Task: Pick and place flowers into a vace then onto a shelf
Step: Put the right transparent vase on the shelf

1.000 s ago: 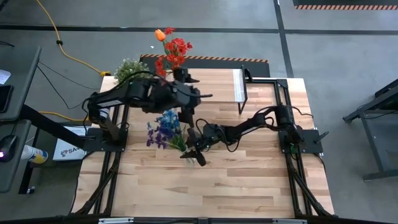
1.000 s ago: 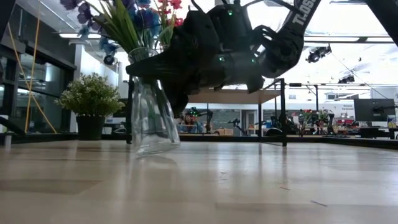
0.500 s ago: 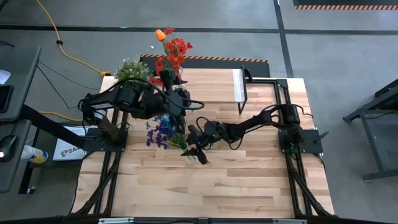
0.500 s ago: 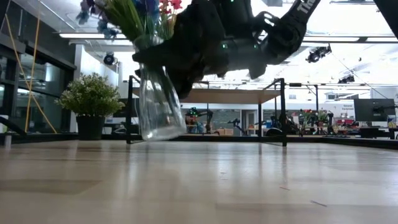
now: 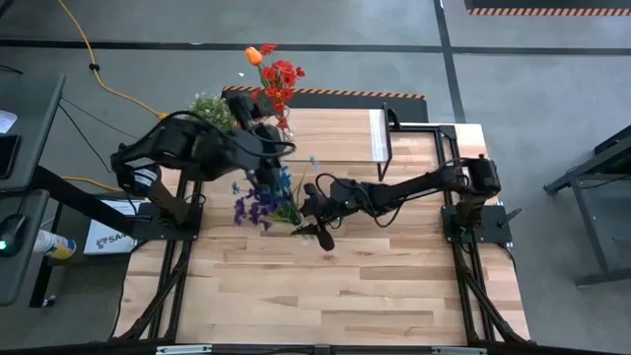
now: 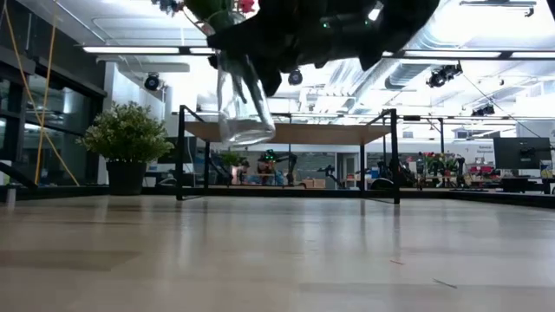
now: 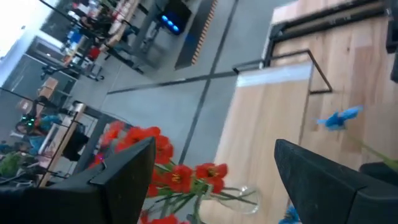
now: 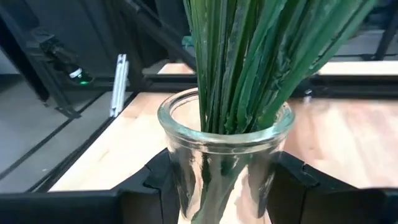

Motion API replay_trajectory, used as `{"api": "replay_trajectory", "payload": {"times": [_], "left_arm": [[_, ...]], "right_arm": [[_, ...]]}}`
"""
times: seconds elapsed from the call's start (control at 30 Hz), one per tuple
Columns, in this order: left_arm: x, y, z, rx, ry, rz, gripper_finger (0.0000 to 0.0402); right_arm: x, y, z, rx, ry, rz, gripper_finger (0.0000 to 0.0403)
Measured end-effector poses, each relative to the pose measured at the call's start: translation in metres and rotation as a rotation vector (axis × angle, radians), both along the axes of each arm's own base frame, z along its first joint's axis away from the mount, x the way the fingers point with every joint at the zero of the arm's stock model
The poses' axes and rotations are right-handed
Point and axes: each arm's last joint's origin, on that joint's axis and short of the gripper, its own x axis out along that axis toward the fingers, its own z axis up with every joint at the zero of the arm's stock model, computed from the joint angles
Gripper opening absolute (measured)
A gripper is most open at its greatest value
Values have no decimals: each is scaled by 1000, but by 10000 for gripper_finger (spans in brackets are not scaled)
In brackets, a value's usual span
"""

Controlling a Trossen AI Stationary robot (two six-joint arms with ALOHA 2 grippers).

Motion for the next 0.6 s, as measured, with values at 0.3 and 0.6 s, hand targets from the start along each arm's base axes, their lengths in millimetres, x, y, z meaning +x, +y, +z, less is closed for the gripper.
{"api": "replay_trajectory", "payload": {"times": [0.3,0.6], "left_arm": [[-33,-21,27,84,-162,-3,360],[-55,-58,42,198,-266,33,360]], "right_arm": [[-15,-21,32,-36,-21,-53,161],[-38,-33,66,-91,-26,-122,161]]}}
